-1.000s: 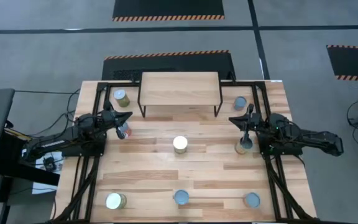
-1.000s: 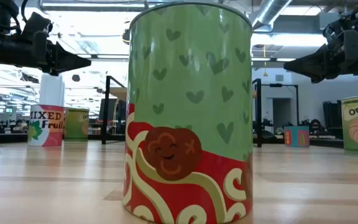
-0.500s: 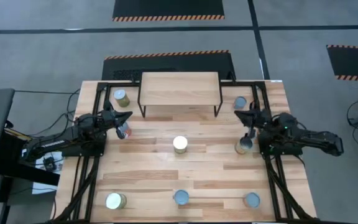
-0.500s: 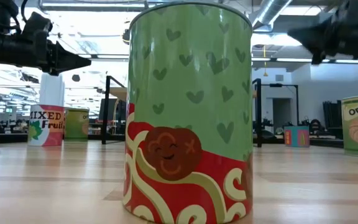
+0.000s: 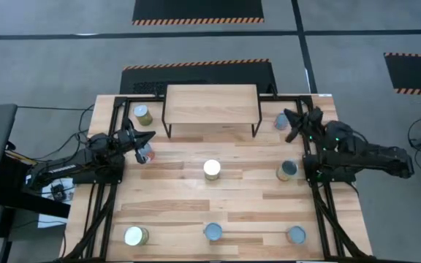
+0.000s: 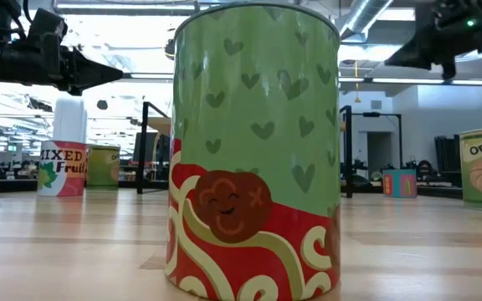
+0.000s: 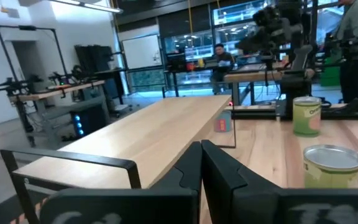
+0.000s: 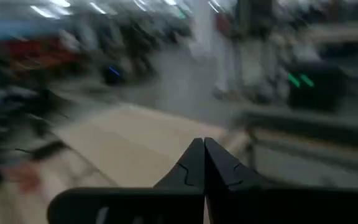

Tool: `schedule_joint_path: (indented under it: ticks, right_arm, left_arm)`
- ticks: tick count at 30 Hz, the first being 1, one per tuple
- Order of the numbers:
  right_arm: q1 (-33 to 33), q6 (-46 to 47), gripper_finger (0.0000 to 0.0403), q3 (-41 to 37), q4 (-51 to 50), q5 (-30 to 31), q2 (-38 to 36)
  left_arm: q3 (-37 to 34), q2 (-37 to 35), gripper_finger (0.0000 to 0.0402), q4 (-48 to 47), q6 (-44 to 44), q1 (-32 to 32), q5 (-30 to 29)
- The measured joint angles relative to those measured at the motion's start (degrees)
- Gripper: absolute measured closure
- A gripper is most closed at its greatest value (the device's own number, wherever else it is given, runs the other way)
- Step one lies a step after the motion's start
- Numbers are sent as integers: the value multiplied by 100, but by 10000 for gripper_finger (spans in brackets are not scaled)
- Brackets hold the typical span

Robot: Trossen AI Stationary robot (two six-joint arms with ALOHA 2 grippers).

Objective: Pick and place cans onto a shelf
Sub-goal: Put the top right blue small can on the shelf

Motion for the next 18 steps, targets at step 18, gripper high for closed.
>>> schedule_joint_path:
  ticks: [18]
  right_arm:
    - [-3198, -179, 343, 1321, -3004, -3566, 3182]
  left_arm:
    - [2, 0, 401, -185, 0, 0, 11]
